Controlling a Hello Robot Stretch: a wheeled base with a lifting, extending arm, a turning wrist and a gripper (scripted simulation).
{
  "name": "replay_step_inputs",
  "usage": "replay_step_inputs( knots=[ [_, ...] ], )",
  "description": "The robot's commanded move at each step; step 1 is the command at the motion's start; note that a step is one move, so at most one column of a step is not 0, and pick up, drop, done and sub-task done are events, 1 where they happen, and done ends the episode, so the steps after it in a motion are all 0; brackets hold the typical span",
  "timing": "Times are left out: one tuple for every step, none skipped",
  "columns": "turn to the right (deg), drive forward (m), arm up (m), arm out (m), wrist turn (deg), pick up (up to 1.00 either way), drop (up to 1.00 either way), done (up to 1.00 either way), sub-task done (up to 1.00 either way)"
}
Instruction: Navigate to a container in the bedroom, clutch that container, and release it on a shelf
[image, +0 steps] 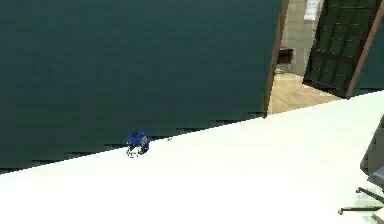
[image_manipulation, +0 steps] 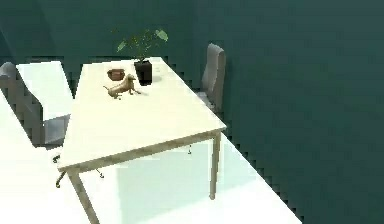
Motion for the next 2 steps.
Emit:
replay_step_inputs(
  knots=[
    [6.0, 0.0, 0.0, 0.0, 0.0, 0.0, 0.0, 0.0, 0.0],
    [0.0, 0.55, 0.0, 0.0, 0.0, 0.0, 0.0, 0.0, 0.0]
  ],
)
